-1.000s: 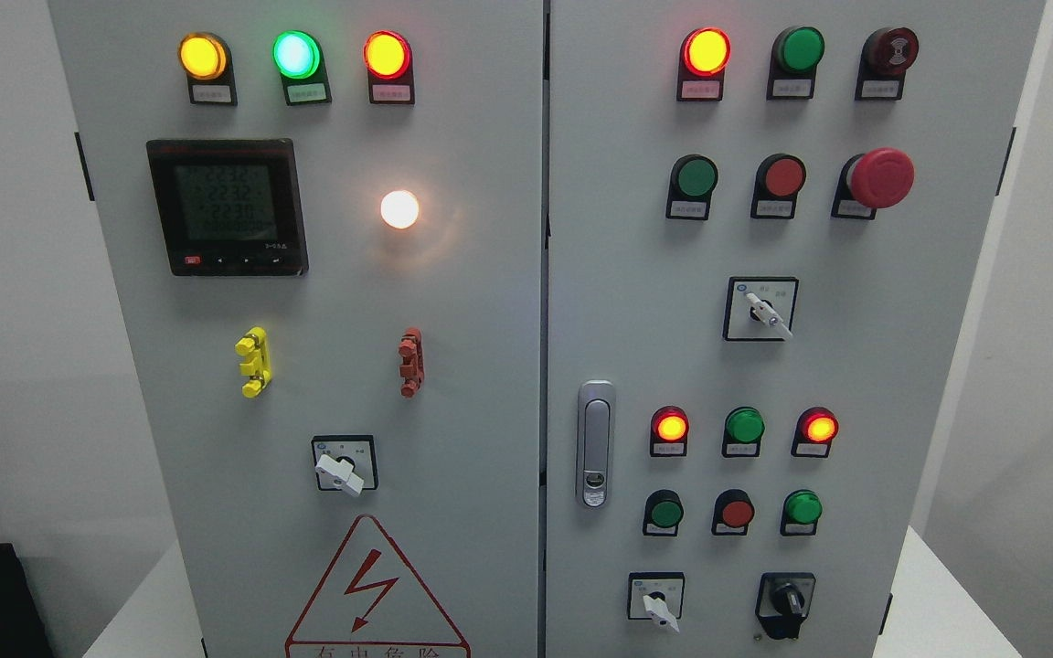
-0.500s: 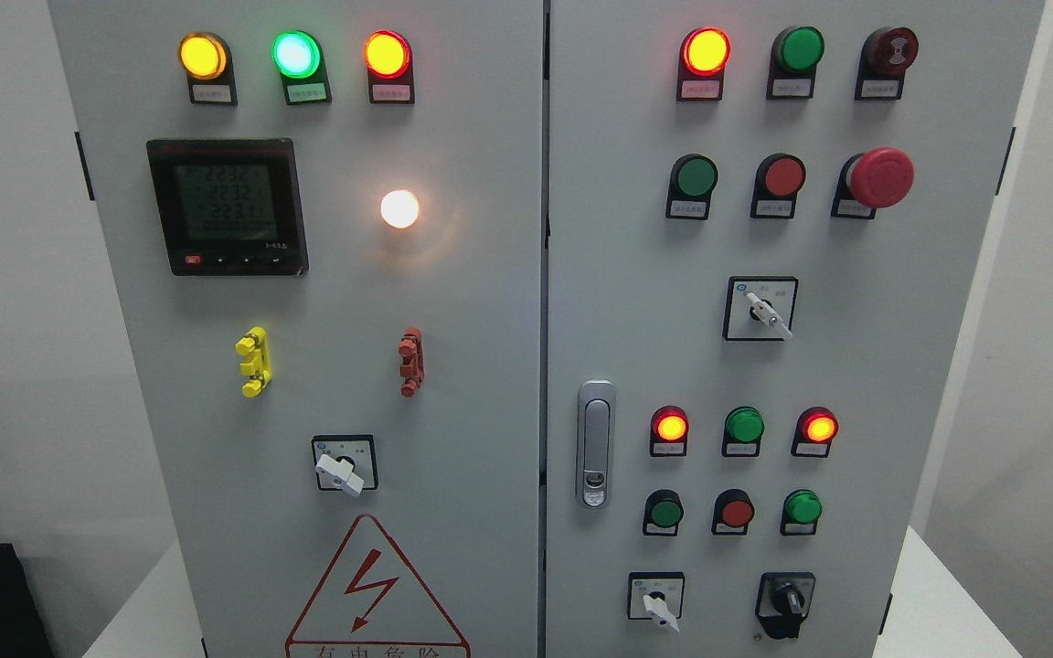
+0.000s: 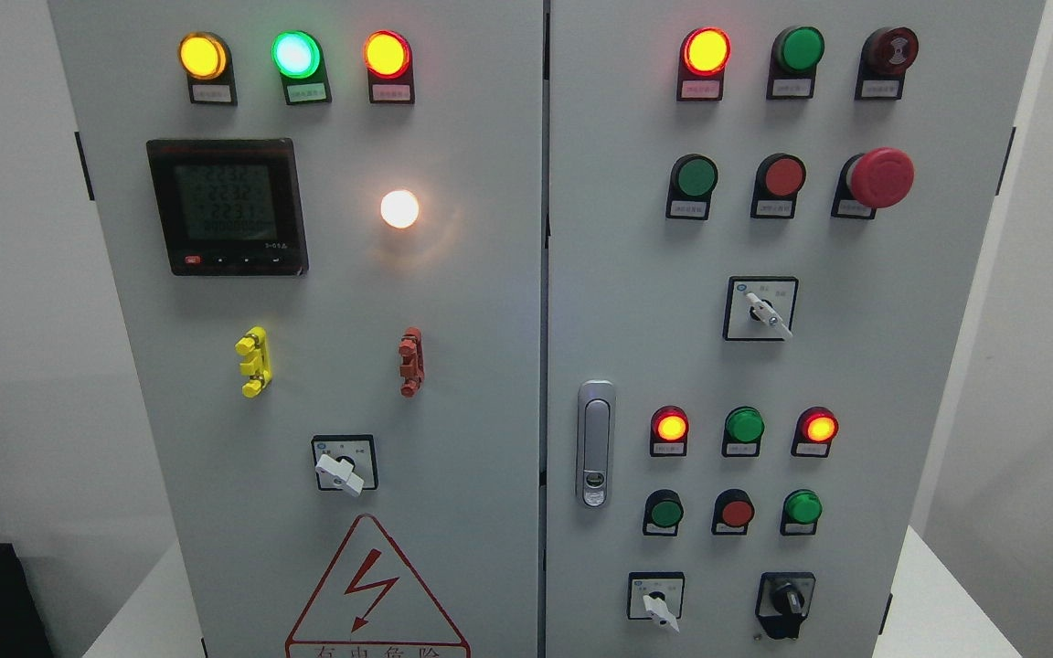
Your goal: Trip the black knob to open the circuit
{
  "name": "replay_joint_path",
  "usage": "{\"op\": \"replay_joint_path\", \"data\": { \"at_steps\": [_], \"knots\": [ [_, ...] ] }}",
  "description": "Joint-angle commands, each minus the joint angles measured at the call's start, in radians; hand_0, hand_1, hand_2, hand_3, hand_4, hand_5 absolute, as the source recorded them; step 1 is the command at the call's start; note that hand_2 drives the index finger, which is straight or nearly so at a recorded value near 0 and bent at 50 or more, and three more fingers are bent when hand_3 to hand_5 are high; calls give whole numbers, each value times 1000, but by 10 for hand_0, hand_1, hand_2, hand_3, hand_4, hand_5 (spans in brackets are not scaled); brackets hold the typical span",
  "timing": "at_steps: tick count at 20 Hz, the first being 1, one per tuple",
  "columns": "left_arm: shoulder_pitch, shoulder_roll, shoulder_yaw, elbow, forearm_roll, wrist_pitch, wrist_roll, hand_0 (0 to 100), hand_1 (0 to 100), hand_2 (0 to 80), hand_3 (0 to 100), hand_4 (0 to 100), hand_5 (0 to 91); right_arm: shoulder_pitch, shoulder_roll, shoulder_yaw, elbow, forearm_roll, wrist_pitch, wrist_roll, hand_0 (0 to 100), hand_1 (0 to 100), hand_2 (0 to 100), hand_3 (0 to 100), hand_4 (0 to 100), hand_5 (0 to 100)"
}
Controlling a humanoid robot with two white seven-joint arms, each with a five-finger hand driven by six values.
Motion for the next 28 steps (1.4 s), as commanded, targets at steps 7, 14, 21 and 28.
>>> {"op": "replay_joint_path", "data": {
  "at_steps": [7,14,21,28],
  "knots": [
    [0,0,0,0,-23,1,0,120,389,0,0,0,0,74,2,-1,-321,-3,-176,-19,0,71,0,0,0,0],
    [0,0,0,0,-23,1,0,120,389,0,0,0,0,163,-2,-5,-563,-6,-171,-23,0,58,0,0,0,0],
    [0,0,0,0,-23,0,0,120,389,0,0,0,0,239,-3,1,-836,-6,-168,-23,0,50,0,0,0,0],
    [0,0,0,0,-23,1,0,120,389,0,0,0,0,276,-8,-10,-1092,-11,-113,-25,0,38,0,34,0,0]
  ]
}}
